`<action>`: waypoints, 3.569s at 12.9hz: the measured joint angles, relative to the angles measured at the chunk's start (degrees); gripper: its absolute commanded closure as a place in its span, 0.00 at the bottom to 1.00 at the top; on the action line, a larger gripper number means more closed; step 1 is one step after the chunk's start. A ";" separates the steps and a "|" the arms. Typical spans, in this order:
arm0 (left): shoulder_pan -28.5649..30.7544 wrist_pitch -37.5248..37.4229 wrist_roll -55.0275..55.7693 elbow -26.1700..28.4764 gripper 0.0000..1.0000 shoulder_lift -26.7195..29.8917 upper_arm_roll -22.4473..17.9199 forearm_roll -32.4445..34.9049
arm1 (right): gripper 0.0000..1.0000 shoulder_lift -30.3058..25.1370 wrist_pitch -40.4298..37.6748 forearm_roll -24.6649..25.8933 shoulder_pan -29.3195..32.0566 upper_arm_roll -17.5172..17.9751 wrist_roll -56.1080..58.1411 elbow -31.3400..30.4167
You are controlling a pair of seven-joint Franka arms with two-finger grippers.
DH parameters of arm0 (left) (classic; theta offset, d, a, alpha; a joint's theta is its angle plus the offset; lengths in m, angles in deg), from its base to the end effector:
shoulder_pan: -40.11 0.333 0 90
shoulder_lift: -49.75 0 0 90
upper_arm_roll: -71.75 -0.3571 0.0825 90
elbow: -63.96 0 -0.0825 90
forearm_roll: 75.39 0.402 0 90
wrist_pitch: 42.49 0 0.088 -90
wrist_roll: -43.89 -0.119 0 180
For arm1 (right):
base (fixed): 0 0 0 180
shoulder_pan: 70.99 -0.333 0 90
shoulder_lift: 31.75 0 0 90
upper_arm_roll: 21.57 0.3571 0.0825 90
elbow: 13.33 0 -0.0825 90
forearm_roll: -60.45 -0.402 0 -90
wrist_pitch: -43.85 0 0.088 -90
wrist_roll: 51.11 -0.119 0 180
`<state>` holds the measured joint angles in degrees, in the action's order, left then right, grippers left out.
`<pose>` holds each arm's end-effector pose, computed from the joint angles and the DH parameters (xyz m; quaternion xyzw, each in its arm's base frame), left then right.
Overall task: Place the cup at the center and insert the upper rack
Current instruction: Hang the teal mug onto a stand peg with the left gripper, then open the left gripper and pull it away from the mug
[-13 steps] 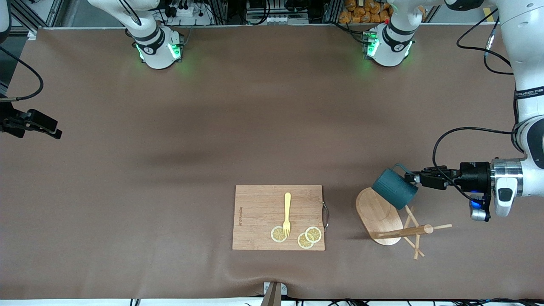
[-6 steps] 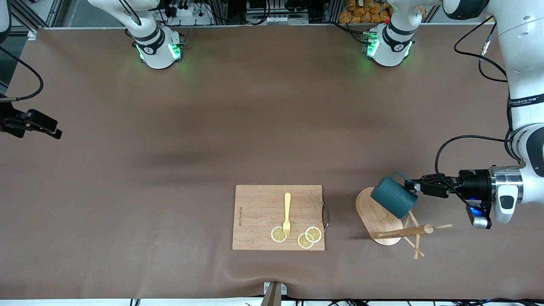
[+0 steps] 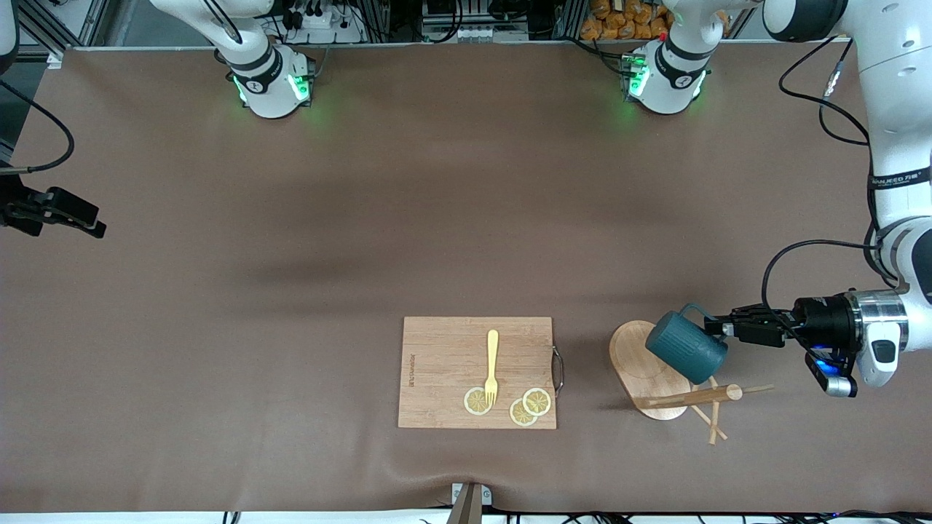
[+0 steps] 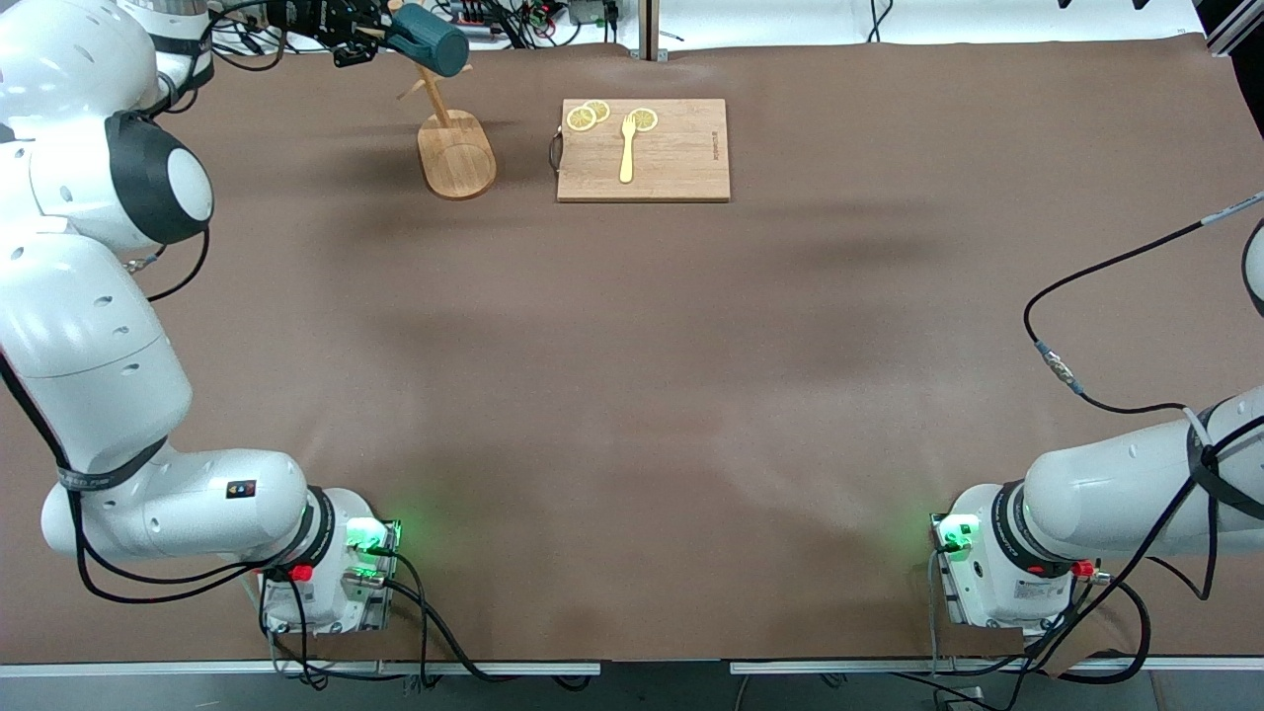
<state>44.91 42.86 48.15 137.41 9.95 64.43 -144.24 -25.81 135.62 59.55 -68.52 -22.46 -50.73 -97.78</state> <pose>0.7573 0.0149 0.3924 0.8037 0.2027 -0.1648 0.5346 0.6115 -0.0335 0.6426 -0.9996 0.0261 -0.0123 0.0067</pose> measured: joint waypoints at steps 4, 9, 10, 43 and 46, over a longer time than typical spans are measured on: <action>0.20 0.00 -0.88 -0.01 1.00 -1.48 -0.06 -2.05 | 0.00 0.00 0.00 0.00 0.00 0.00 0.00 0.00; 1.00 0.01 -2.06 -0.01 1.00 -2.30 -0.08 -2.77 | 0.00 0.00 0.00 0.00 0.00 0.00 0.00 0.00; 1.30 0.01 -2.26 -0.01 1.00 -2.34 -0.09 -2.77 | 0.00 0.00 0.00 0.00 0.00 0.00 0.00 0.00; 2.76 -2.72 -6.49 -0.34 0.00 1.47 -0.76 1.88 | 0.00 0.00 0.00 0.00 0.00 -0.01 0.00 0.00; 2.76 -2.80 -6.26 -0.38 0.00 5.81 -0.86 10.89 | 0.00 0.00 0.00 0.00 0.00 -0.02 0.00 0.00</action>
<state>47.67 40.06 41.89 137.03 15.76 63.57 -133.35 -25.81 135.62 59.55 -68.52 -22.48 -50.73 -97.78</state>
